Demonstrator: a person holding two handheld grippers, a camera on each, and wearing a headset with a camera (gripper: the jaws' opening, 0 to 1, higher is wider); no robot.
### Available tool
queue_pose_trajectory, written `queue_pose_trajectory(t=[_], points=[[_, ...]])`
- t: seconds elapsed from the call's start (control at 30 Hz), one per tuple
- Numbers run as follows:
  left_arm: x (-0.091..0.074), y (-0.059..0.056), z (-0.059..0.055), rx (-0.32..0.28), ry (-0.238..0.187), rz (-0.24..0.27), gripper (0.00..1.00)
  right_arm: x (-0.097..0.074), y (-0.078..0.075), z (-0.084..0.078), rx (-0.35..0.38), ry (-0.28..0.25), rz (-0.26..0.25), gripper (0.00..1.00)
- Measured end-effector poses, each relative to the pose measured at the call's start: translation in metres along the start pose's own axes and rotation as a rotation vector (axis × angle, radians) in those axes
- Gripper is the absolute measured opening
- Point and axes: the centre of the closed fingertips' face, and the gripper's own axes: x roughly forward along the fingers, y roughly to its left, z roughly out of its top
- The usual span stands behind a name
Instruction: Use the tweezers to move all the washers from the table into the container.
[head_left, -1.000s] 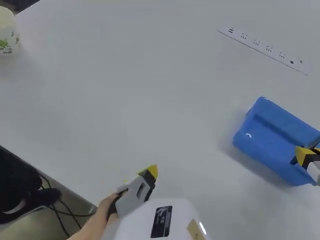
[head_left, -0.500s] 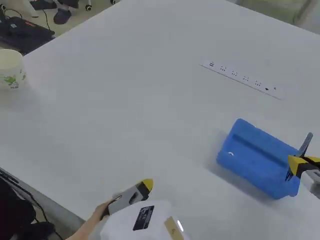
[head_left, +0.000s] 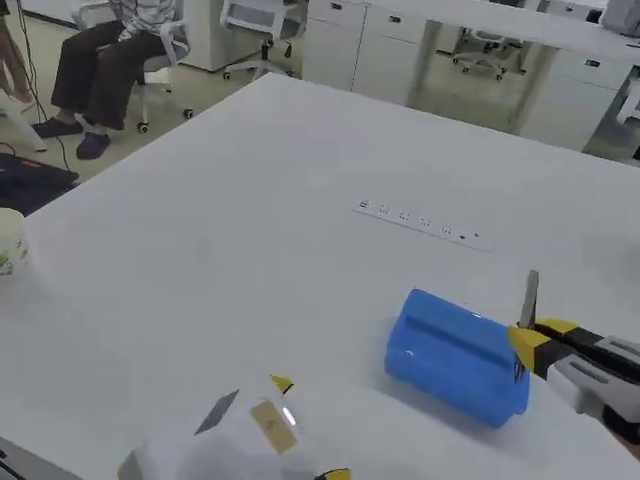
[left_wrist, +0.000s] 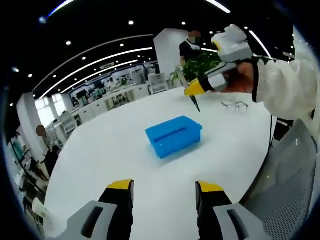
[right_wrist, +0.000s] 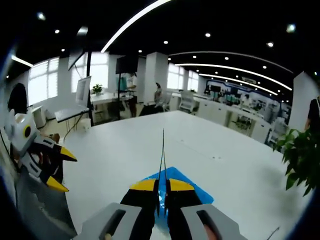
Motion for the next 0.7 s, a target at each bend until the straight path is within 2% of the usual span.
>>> queue_pose_trajectory(t=[0.03, 0.07, 0.1, 0.13, 0.17, 0.2, 0.23, 0.27, 0.3, 0.37, 0.47, 0.57, 0.6, 0.63, 0.7], points=[[-0.001, -0.001, 0.007, -0.023, -0.013, -0.02, 0.47, -0.001, 0.003, 0.0, -0.003, 0.0, 0.009, 0.04], [-0.003, -0.003, 0.017, -0.077, -0.025, -0.049, 0.46, -0.006, 0.012, 0.001, -0.012, 0.008, 0.045, 0.04], [-0.005, -0.004, 0.026, -0.098, -0.045, -0.071, 0.45, -0.009, 0.018, 0.002, -0.018, 0.011, 0.068, 0.04], [-0.009, -0.005, 0.043, -0.115, -0.094, -0.106, 0.44, -0.013, 0.024, 0.004, -0.02, 0.009, 0.089, 0.04], [-0.011, -0.005, 0.052, -0.121, -0.117, -0.118, 0.42, -0.016, 0.027, 0.006, -0.021, 0.005, 0.101, 0.04], [-0.016, -0.008, 0.064, -0.126, -0.133, -0.151, 0.39, -0.018, 0.032, 0.008, -0.026, 0.001, 0.12, 0.04], [-0.019, -0.008, 0.073, -0.126, -0.157, -0.164, 0.36, -0.022, 0.042, 0.01, -0.03, 0.002, 0.163, 0.04], [-0.022, -0.008, 0.083, -0.126, -0.182, -0.173, 0.35, -0.024, 0.047, 0.011, -0.032, 0.0, 0.183, 0.03], [-0.026, -0.01, 0.096, -0.134, -0.219, -0.203, 0.35, -0.027, 0.054, 0.014, -0.048, -0.007, 0.212, 0.03], [-0.03, -0.014, 0.11, -0.152, -0.238, -0.25, 0.36, -0.032, 0.065, 0.017, -0.043, -0.025, 0.264, 0.03], [-0.033, -0.017, 0.126, -0.176, -0.278, -0.3, 0.34, -0.041, 0.081, 0.023, -0.008, -0.062, 0.363, 0.03], [-0.034, -0.021, 0.133, -0.214, -0.292, -0.361, 0.27, -0.048, 0.089, 0.024, 0.02, -0.075, 0.419, 0.02], [-0.036, -0.027, 0.135, -0.221, -0.283, -0.411, 0.25, -0.052, 0.092, 0.027, 0.031, -0.099, 0.439, 0.02], [-0.036, -0.028, 0.138, -0.239, -0.29, -0.425, 0.24, -0.055, 0.095, 0.031, 0.043, -0.122, 0.457, 0.02], [-0.041, -0.036, 0.145, -0.267, -0.301, -0.497, 0.23, -0.062, 0.1, 0.034, 0.074, -0.15, 0.502, 0.02]])
